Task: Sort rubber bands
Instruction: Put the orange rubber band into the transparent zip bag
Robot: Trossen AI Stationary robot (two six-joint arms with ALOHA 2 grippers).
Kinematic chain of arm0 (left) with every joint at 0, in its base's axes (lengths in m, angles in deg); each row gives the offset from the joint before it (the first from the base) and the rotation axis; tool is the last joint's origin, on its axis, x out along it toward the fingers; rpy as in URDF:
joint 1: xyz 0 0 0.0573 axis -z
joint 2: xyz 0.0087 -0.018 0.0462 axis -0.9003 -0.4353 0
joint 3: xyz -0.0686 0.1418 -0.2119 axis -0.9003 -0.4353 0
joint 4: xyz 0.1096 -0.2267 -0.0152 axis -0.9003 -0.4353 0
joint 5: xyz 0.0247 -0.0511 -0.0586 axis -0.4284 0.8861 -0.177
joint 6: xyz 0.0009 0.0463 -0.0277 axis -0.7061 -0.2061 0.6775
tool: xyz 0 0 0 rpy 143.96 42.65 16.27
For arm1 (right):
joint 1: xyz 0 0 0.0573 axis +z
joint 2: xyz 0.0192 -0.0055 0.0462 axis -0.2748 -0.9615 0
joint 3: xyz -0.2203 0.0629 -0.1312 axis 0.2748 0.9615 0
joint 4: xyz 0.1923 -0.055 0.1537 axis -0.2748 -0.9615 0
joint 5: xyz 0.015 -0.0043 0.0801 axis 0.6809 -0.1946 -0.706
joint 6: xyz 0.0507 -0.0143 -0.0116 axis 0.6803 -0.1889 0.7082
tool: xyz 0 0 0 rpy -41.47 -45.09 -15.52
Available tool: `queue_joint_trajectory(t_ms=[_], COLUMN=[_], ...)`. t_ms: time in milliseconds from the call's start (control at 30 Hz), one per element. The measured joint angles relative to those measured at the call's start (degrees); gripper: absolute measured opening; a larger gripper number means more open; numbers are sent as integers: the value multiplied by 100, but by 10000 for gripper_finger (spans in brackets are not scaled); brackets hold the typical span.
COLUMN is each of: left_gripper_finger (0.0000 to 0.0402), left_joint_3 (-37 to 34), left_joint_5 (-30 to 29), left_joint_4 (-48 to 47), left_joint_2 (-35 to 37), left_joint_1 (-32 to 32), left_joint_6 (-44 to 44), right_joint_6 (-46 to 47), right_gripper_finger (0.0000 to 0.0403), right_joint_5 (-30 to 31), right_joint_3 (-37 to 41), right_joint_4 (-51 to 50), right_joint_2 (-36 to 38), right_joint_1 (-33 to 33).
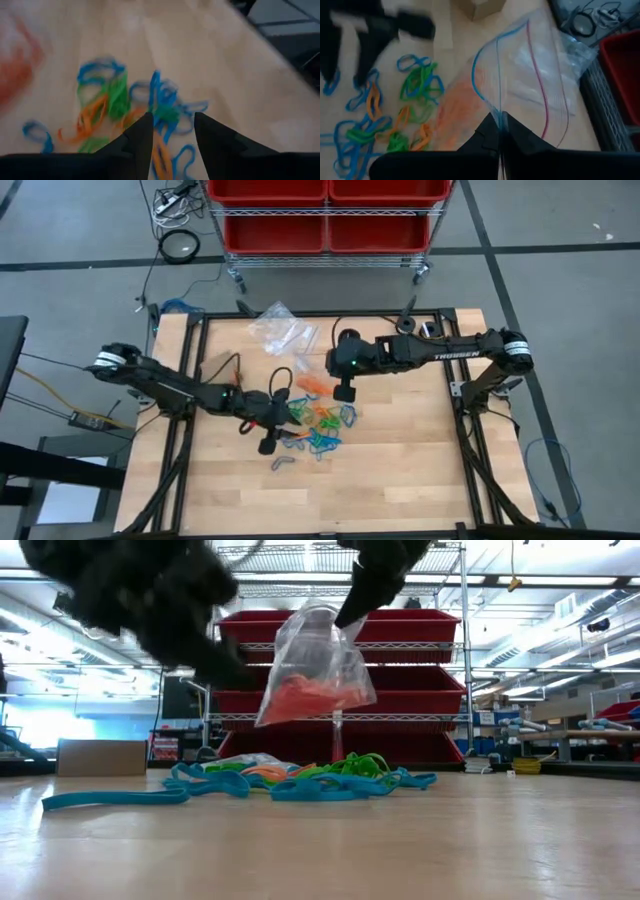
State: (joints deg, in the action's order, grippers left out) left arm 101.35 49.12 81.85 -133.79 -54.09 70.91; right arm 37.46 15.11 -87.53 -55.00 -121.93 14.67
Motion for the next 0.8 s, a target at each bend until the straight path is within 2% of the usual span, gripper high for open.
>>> queue_joint_trajectory(t_ms=[100, 167, 233, 433, 533, 700, 800], left_gripper_finger=[153, 152, 152, 147, 117, 15, 12], left_joint_3=[-124, -118, -11, 531, 806, 1076, 1085], left_joint_5=[42, 294, 507, 549, 551, 444, 460], left_joint_4=[361, 545, 720, 759, 768, 189, 7], left_joint_2=[-459, -819, -1224, -2146, -2394, -2361, -2190], left_joint_1=[-124, -200, -225, -222, -225, -279, -320], left_joint_6=[48, 49, 63, 102, 101, -157, -303], right_joint_6=[-144, -279, -392, -553, -572, -583, -586], right_gripper_finger=[0, 0, 0, 0, 0, 0, 0], right_joint_5=[-32, -190, -308, -445, -454, -450, -455], right_joint_3=[0, -4, -4, -4, -4, -4, -4], right_joint_4=[175, 425, 480, 612, 606, 667, 692], right_joint_2=[64, 73, 84, 91, 91, 91, 91], right_joint_1=[-63, -128, -190, -392, -419, -373, -330])
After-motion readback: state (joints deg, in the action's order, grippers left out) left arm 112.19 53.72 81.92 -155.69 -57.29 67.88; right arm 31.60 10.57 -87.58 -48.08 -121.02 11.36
